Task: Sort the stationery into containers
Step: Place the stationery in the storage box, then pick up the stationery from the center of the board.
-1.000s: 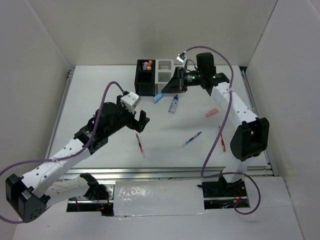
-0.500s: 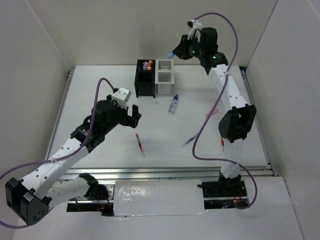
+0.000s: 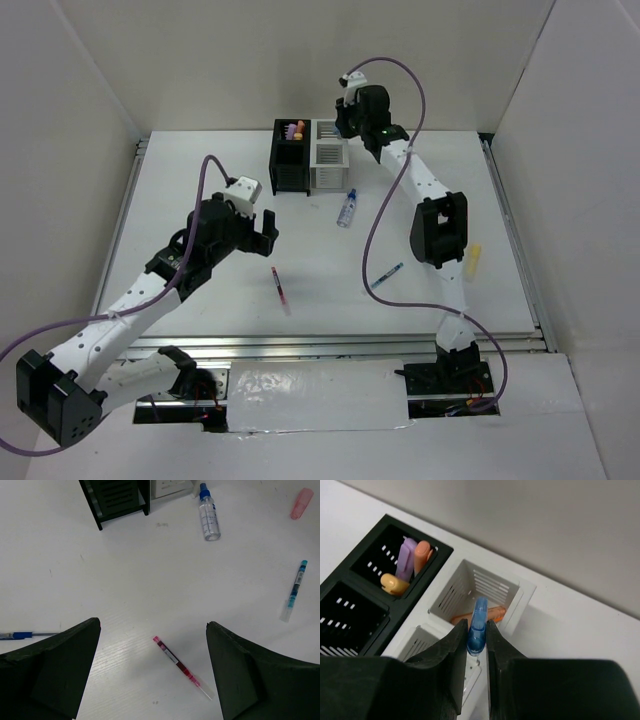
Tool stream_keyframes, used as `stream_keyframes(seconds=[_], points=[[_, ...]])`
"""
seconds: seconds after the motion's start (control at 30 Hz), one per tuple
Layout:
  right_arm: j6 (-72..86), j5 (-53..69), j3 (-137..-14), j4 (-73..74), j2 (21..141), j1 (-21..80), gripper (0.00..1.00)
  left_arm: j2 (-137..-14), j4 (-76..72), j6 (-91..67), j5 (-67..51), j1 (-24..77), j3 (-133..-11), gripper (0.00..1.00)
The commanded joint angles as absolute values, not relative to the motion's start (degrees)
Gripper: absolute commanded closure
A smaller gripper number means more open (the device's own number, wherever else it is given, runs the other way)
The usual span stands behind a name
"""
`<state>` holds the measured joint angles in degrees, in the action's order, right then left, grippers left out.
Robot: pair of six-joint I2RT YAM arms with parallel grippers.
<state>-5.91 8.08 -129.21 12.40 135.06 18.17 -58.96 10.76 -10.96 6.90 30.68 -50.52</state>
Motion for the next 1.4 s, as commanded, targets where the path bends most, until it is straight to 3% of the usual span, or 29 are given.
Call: stream_keyframes(seconds=[0.0,0.03,0.07,0.13,0.17,0.23,0.33,0.53,0.8,0.93,1.1,1.23,1.37], points=[[-7.0,5.7,-133.9,4.7,135.7,18.8,1.00,-58.0,8.6,-12.0,6.6,30.1,-50.1,0.01],[-6.9,5.9,-134.3,4.6,136.1,18.9,0.99,-58.1,8.5,-12.0,6.7,30.1,-50.1,0.01],[-6.9,6.6,-134.6,4.4,136.3,18.9,0.87,-58.2,8.6,-12.0,6.5,30.0,-49.9,0.01],[-6.7,7.1,-135.0,4.7,137.1,18.9,0.74,-58.5,8.5,-12.0,6.3,29.9,-49.9,0.01],[-6.7,7.9,-134.9,5.2,137.3,18.7,0.58,-58.8,8.5,-12.0,6.3,29.8,-50.1,0.01],[-6.3,8.6,-134.7,5.9,137.0,18.5,0.41,-59.0,8.4,-12.2,6.3,29.7,-50.3,0.01],[-5.9,10.1,-133.8,7.6,135.2,17.9,0.33,-59.1,7.7,-11.3,5.9,29.5,-50.3,0.01],[3.9,13.2,-129.7,15.2,126.3,12.7,0.32,-61.0,5.5,-7.2,2.6,29.4,-52.0,0.01],[5.4,15.1,-113.1,41.3,110.1,0.5,0.42,-68.5,5.6,-3.4,-3.6,31.4,-57.7,0.04],[3.0,15.2,-102.0,44.7,103.7,-5.4,0.43,-68.9,5.0,-4.8,-3.1,31.5,-57.5,0.03],[-24.0,19.6,-95.9,50.6,100.5,-5.4,0.38,-68.4,8.3,-1.1,-7.8,31.1,-57.2,0.02],[-53.5,23.8,-93.3,53.5,99.8,-6.4,0.35,-67.7,16.0,9.4,-27.8,29.2,-58.5,0.01],[-68.6,27.8,-96.8,60.2,103.9,-6.4,0.38,-66.3,17.2,11.1,-35.1,28.5,-57.7,0.01]])
